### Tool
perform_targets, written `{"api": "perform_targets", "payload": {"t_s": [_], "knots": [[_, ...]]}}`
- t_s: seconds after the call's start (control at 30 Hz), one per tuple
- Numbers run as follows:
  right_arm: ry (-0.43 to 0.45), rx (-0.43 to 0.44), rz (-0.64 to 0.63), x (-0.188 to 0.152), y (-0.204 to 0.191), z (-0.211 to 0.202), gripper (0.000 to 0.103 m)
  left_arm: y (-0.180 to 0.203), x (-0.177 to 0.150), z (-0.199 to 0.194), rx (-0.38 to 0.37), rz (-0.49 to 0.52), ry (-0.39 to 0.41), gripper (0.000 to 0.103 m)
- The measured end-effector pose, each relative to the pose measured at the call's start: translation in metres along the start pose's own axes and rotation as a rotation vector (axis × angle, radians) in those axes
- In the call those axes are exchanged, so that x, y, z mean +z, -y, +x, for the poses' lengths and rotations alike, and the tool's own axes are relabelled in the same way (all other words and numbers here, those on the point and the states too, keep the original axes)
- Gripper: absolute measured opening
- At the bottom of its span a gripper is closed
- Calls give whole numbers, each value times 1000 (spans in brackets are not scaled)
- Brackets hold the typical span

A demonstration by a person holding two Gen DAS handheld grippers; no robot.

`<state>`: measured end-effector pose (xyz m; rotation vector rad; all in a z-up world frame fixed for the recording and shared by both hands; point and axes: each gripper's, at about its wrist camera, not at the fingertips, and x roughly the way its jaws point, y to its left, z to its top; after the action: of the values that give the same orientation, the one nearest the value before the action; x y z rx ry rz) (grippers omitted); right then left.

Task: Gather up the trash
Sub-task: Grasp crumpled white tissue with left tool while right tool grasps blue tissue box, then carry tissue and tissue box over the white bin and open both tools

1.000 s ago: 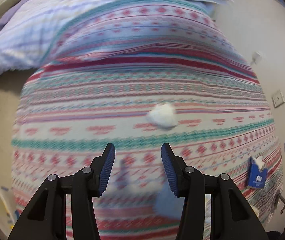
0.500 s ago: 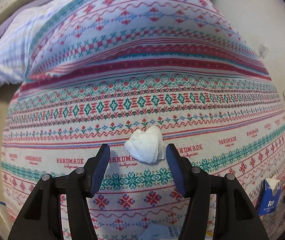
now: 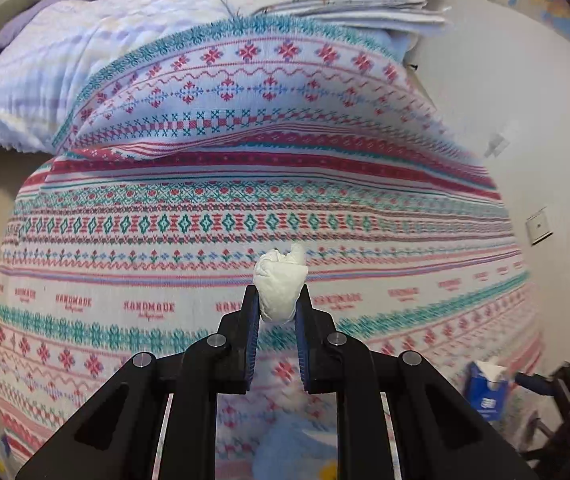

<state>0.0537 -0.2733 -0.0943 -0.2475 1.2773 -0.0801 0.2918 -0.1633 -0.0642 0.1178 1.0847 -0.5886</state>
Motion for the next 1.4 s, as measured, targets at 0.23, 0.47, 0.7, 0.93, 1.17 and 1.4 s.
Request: {"api": "perform_targets", "payload": {"t_s": [0.23, 0.47, 0.7, 0.93, 1.17, 1.4], "knots": [[-15, 25, -29, 3, 0, 13, 21, -3, -30, -58, -58, -23, 6, 18], [182, 135, 226, 8, 45, -31, 1, 0, -44, -107, -85, -59, 52, 18], [225, 158, 340, 8, 55, -43, 0, -23, -63, -128, -79, -103, 60, 18], [315, 197, 428, 11, 69, -62, 0, -57, -88, -173, -62, -145, 133, 18], [456, 287, 475, 20, 62, -89, 0, -133, -122, -201, -27, -305, 152, 18], [579, 433, 457, 38, 26, -114, 0, -226, -155, -218, 10, -506, 160, 18]]}}
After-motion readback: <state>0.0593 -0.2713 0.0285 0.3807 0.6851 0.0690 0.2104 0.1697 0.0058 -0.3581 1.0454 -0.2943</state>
